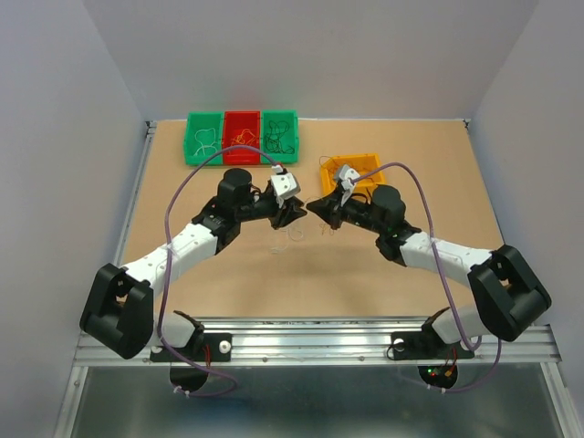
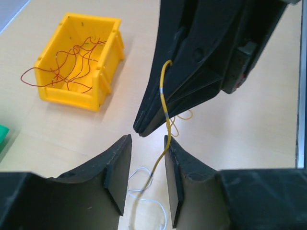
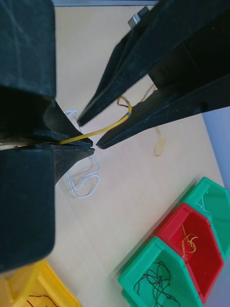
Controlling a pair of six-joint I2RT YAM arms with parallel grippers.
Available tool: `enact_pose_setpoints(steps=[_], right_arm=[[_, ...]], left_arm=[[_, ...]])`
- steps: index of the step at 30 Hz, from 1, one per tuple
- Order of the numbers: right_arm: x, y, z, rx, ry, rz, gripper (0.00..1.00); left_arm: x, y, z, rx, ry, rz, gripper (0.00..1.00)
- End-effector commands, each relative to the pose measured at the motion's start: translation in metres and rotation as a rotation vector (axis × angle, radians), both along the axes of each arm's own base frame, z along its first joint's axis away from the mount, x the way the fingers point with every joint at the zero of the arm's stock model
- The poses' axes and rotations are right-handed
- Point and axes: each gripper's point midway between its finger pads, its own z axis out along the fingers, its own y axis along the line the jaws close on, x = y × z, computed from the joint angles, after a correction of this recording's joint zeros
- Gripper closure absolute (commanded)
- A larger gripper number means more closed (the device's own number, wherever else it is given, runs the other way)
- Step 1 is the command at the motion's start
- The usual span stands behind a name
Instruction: Untangle the cables
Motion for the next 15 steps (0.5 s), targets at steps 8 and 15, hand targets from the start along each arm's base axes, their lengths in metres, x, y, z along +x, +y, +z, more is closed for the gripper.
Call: enact_pose_setpoints(steps=[8,15], right_arm=[[0.005,-0.009,0.037,0.087,-0.054,-0.091,0.76],[0.003,-0.013,0.04,0.097,-0.061,-0.105,0.95]], left_arm=[[0.025,0.008,0.034,-0.048,-0.1,0.116,0.9],[0.029,0.012,0.036,-0.056,-0.096,0.137,0.91]])
